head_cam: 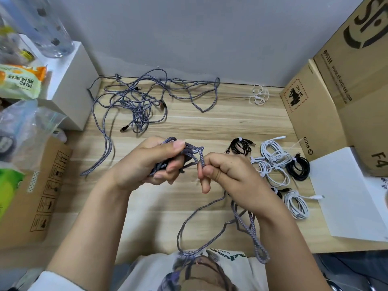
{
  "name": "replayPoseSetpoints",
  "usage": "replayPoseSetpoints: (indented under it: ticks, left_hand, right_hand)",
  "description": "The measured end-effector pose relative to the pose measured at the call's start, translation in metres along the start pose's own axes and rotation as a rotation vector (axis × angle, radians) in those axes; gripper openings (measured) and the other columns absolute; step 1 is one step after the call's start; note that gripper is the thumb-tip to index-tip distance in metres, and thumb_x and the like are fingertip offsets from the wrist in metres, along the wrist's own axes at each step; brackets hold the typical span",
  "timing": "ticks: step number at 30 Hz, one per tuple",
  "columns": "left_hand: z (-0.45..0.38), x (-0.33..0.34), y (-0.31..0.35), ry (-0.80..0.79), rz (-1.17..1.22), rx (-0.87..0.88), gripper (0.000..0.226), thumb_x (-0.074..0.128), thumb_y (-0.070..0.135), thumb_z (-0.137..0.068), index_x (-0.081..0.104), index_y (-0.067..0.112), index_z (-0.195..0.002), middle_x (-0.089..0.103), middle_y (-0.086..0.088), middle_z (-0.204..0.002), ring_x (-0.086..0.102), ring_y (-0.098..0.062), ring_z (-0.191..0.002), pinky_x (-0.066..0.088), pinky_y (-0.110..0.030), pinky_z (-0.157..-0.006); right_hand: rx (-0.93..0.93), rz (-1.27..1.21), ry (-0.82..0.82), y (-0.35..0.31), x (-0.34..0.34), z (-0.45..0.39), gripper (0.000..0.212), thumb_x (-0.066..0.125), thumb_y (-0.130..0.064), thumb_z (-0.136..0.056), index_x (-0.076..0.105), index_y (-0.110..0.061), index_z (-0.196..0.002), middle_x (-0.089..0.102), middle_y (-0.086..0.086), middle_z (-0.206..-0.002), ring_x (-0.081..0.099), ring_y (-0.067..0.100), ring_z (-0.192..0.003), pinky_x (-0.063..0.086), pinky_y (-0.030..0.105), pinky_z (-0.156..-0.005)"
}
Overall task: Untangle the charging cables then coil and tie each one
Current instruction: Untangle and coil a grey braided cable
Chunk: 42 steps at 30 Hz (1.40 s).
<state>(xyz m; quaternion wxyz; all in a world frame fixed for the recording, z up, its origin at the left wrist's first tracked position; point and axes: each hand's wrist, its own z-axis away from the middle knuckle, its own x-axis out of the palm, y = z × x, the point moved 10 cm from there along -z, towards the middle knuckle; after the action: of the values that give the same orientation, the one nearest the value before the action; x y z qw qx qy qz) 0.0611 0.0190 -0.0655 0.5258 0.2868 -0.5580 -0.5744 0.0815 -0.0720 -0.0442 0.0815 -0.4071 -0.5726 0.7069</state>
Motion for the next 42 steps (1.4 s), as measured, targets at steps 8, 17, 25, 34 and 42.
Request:
replayPoseSetpoints:
  ticks: [8, 17, 25, 34, 42]
  left_hand:
    - [-0.005, -0.002, -0.015, 0.028, -0.23, -0.14, 0.046, 0.068, 0.036, -0.078, 0.046, 0.02, -0.042, 0.031, 0.006, -0.038, 0.025, -0.011, -0.038, 0.016, -0.016, -0.039]
    - [0.006, 0.055, 0.023, -0.539, 0.412, 0.186, 0.034, 0.047, 0.039, -0.095, 0.043, 0.023, -0.065, 0.025, 0.005, -0.038, 0.017, -0.011, -0.033, 0.04, -0.027, -0.053]
    - [-0.013, -0.001, 0.059, -0.239, 1.246, 0.455, 0.016, 0.053, 0.013, -0.093, 0.056, -0.002, -0.087, 0.038, -0.006, -0.054, 0.026, -0.015, -0.035, 0.043, -0.029, -0.068]
    - [-0.016, -0.033, 0.016, 0.573, 0.012, 0.378, 0.018, 0.051, 0.021, -0.09, 0.053, 0.013, -0.107, 0.058, 0.006, -0.056, 0.05, -0.007, -0.043, 0.041, -0.017, -0.051]
    - [-0.025, -0.01, 0.006, 0.339, -0.545, 0.198, 0.019, 0.058, 0.036, -0.082, 0.063, 0.023, -0.093, 0.061, -0.003, -0.062, 0.057, -0.01, -0.06, 0.045, -0.019, -0.06]
  right_hand:
    - [0.034, -0.86, 0.095, 0.005, -0.009, 0.005, 0.025, 0.059, -0.045, -0.084, 0.056, -0.025, -0.069, 0.037, -0.011, -0.052, 0.043, 0.011, -0.046, 0.037, 0.015, -0.05]
    - [0.308, -1.06, 0.253, 0.036, 0.014, -0.008, 0.045, 0.062, -0.039, -0.081, 0.043, -0.023, -0.044, 0.028, -0.006, -0.039, 0.031, 0.008, -0.031, 0.029, 0.017, -0.036]
    - [0.39, -0.785, -0.25, 0.009, 0.074, 0.001, 0.042, 0.056, -0.035, -0.089, 0.043, -0.017, -0.054, 0.033, -0.007, -0.04, 0.03, 0.005, -0.03, 0.033, 0.016, -0.035]
    - [0.416, -0.387, -0.274, 0.014, 0.069, 0.008, 0.021, 0.059, -0.02, -0.091, 0.045, -0.018, -0.076, 0.043, -0.011, -0.042, 0.034, 0.006, -0.04, 0.029, 0.02, -0.041]
    - [0.384, -0.583, -0.278, 0.002, 0.047, 0.015, 0.028, 0.058, -0.024, -0.075, 0.059, -0.012, -0.099, 0.041, 0.002, -0.06, 0.036, 0.006, -0.051, 0.026, 0.016, -0.046]
